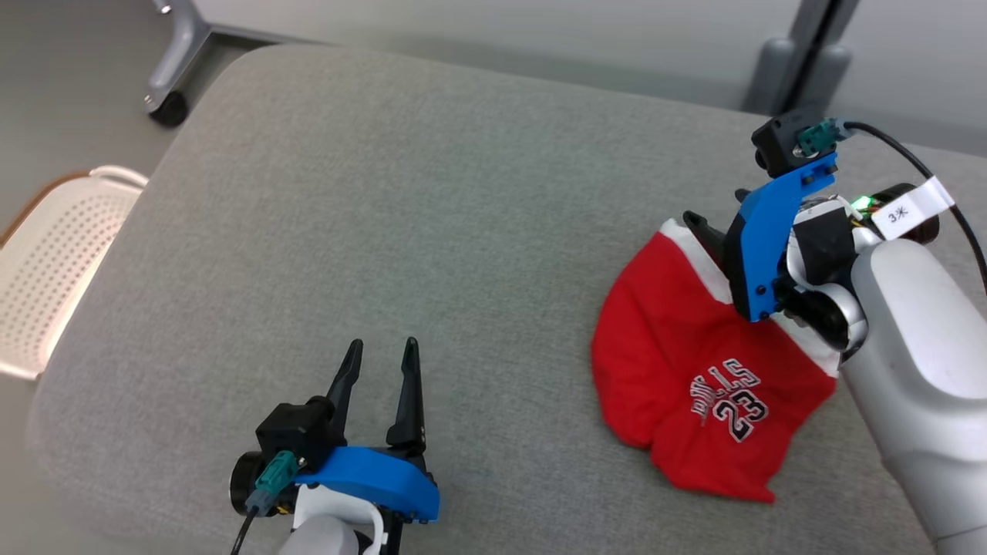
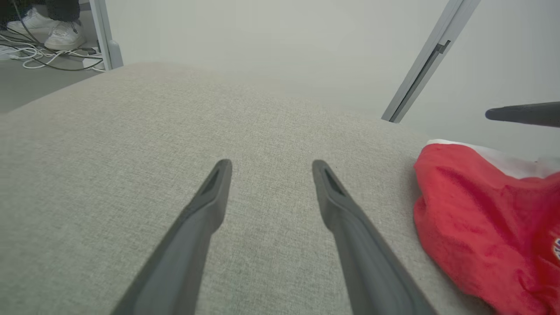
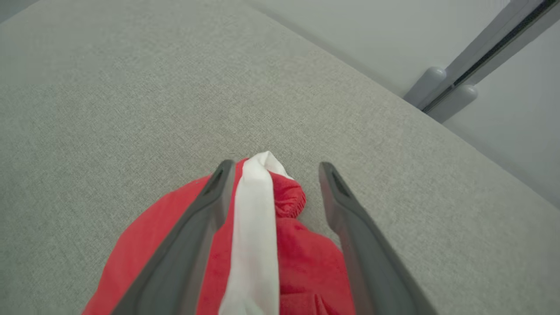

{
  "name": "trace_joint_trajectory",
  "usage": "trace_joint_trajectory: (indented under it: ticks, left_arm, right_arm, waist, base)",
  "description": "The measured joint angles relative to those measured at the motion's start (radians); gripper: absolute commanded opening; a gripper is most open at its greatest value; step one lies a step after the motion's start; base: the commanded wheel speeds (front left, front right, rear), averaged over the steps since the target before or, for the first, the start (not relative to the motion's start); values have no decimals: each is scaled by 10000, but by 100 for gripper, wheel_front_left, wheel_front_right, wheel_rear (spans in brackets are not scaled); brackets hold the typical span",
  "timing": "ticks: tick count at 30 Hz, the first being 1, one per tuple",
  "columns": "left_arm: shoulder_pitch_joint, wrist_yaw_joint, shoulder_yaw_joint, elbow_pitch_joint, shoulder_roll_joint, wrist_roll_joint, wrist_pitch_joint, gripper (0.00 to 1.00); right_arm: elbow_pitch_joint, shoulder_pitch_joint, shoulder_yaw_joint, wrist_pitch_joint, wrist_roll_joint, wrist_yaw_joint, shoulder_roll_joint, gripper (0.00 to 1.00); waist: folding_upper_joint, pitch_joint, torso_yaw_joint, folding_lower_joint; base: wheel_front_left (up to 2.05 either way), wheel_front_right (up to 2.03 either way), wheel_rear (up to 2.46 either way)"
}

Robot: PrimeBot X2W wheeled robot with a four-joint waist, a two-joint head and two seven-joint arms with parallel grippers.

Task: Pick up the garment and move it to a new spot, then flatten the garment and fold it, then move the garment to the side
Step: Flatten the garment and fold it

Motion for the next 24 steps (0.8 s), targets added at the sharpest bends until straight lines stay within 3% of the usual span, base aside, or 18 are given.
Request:
trace_joint_trajectory:
  ticks: [8,9,10,11,13,14,24]
  left_arm:
    - [-71,-341,397,117,-408,430,-2,100]
    - [-71,-376,437,125,-451,464,-2,100]
    - [-71,-401,489,136,-479,520,-2,100]
    - [-71,-437,560,142,-500,554,-2,100]
    - [-70,-470,658,151,-535,652,-2,100]
    - [-69,-493,692,155,-552,708,-2,100]
    - [-71,-658,1060,282,-640,1133,-2,100]
  right_arm:
    - [989,-369,629,1254,959,0,-470,97]
    - [1047,-368,690,1331,1068,0,-481,58]
    - [1055,-367,729,1348,1220,0,-477,40]
    - [1064,-365,740,1358,1409,0,-458,33]
    - [1051,-358,844,1252,1557,0,-453,7]
    - [1032,-353,930,1118,1559,0,-454,0]
    - [583,-352,1221,-1216,1766,0,-46,0]
  waist:
    - [1,630,683,0]
    - [0,668,716,0]
    - [1,696,735,-1]
    - [1,710,731,-1]
    - [-2,730,681,-3]
    - [-1,732,648,-2]
    - [-1,499,101,-2]
  base:
    - [0,0,0]
    - [0,0,0]
    - [0,0,0]
    - [0,0,0]
    - [0,0,0]
    - [0,0,0]
    - [0,0,0]
